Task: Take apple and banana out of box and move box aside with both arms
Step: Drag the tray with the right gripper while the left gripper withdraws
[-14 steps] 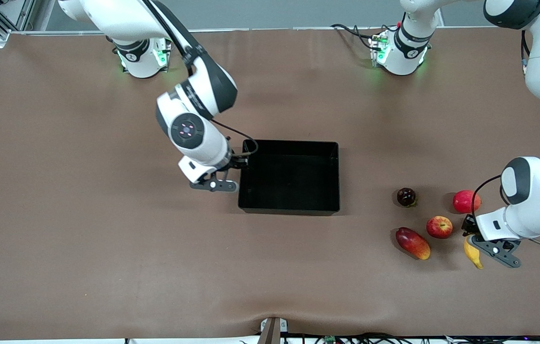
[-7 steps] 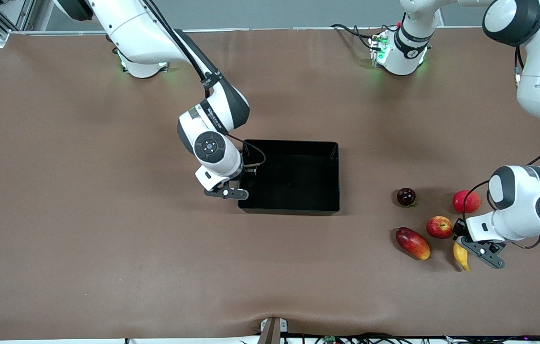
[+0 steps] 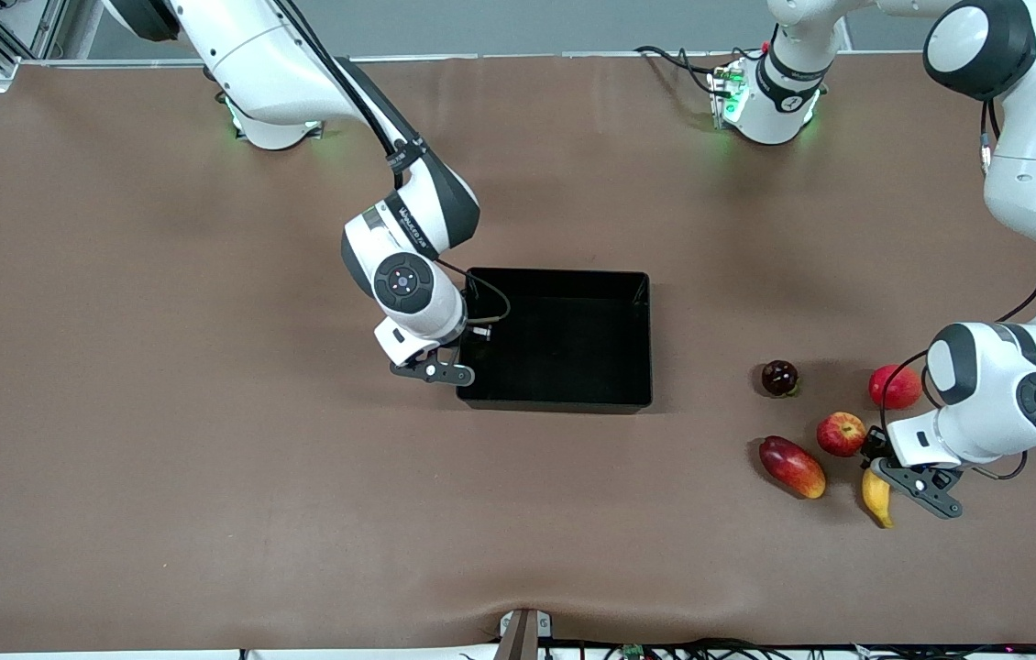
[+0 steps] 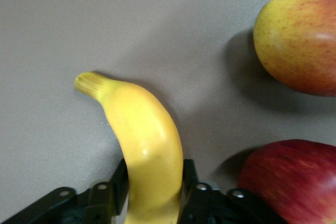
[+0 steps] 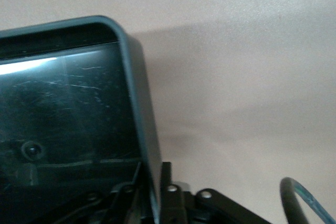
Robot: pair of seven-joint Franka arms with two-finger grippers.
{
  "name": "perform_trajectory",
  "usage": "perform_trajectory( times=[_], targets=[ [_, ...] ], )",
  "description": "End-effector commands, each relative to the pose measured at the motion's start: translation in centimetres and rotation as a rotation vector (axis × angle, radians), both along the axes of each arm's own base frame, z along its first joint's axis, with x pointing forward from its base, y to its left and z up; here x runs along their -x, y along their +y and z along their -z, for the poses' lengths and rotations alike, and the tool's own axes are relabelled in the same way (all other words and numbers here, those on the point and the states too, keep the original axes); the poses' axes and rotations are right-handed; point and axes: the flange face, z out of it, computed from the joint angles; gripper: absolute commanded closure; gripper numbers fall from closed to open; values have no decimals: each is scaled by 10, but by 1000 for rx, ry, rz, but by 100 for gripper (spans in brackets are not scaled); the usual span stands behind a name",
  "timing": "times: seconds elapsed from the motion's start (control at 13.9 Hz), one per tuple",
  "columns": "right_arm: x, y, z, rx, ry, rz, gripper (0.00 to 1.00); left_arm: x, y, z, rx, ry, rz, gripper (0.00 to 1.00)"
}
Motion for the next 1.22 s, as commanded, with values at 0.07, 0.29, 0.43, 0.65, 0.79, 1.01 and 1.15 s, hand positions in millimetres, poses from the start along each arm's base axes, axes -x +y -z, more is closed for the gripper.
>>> perform_trajectory(
  times=[0.07,0.29,0.43,0.65,0.79,1.01,1.15],
  targets=[
    [-2,2,-8,5,-6,33,100,-4,21,-17,2,-42,30,0],
    [-8,-3,-23,-8,-20,26,100,-6,34,-49,-7,-74,20,0],
    [-10,-8,-42,-16,-33,34,100,-5,33,-71,6,-66,2,0],
    [-34,-55,-67,-22,-25,26,100,1,45,-108,59,-31,-70,0],
    [-41,-84,-88,-14,1,8,100,7,44,-140,64,-4,-122,0],
    [-59,-150,-114,-23,27,-31,100,20,32,-197,52,48,-309,0],
    [-69,-201,-123,-37,41,-66,100,33,18,-228,49,97,-418,0]
  ],
)
